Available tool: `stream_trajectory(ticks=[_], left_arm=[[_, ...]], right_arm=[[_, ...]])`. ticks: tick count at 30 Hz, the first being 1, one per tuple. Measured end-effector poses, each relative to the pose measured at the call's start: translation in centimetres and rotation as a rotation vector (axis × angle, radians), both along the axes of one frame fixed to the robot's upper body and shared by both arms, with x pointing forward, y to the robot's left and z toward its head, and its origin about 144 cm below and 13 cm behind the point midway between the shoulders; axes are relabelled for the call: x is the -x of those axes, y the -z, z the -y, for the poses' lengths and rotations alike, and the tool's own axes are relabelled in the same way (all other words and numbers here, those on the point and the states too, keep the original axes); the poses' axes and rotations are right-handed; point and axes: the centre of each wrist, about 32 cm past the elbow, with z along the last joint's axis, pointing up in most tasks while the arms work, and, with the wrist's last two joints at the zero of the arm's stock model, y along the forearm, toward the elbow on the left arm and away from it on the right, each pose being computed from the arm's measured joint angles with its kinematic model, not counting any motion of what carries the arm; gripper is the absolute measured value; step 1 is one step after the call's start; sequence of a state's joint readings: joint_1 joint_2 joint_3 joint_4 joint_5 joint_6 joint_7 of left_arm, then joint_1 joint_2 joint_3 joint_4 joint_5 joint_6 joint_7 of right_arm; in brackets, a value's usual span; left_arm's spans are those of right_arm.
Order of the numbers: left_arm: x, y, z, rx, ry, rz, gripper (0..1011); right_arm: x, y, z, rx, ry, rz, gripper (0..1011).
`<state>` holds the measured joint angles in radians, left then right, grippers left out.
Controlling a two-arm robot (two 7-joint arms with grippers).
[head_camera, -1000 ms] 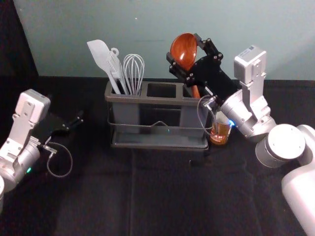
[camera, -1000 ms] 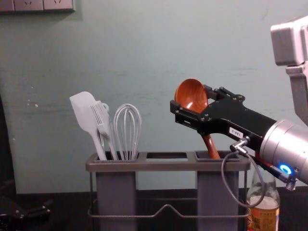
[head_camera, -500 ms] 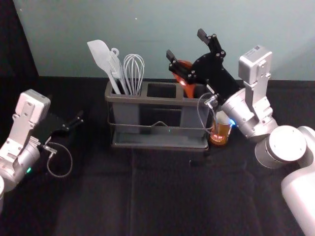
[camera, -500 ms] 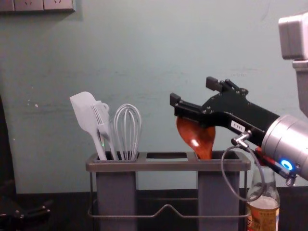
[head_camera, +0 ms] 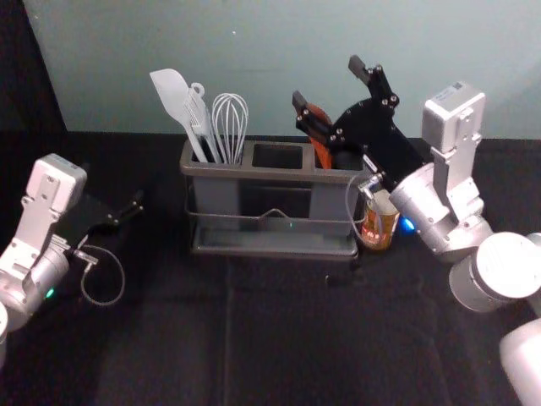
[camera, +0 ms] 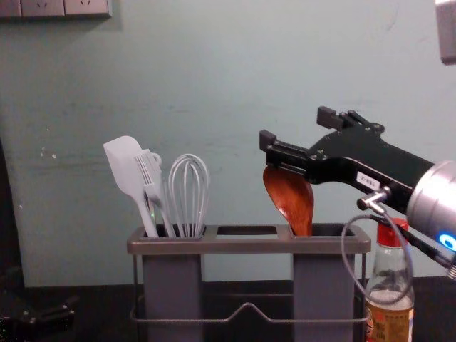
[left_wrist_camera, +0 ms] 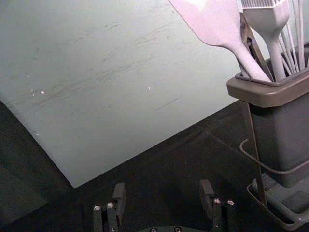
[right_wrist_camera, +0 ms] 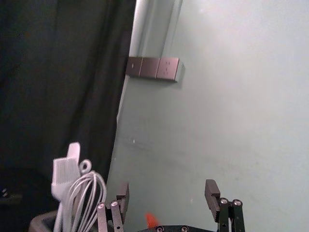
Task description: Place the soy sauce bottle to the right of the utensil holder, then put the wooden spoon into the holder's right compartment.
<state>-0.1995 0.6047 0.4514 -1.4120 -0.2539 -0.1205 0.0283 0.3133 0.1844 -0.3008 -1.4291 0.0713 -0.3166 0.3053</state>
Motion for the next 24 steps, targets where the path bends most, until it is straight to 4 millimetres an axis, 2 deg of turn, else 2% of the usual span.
stream_trajectory(ticks=[6,11,24], left_arm=[[0.0,0.0,0.0,0.0,0.0,0.0,1005],[0.0,0.0,0.0,0.0,0.0,0.0,1005],[0.0,0.0,0.0,0.0,0.0,0.0,1005]], right_arm=[[2.9,-0.2,0.4,0.028,0.025,-0.077,1004],[5.2,0.5,0.8,0.048,0.037,-0.153,1004],[8.8,3.3,1.2,0.042,0.052,-0.268,1004]])
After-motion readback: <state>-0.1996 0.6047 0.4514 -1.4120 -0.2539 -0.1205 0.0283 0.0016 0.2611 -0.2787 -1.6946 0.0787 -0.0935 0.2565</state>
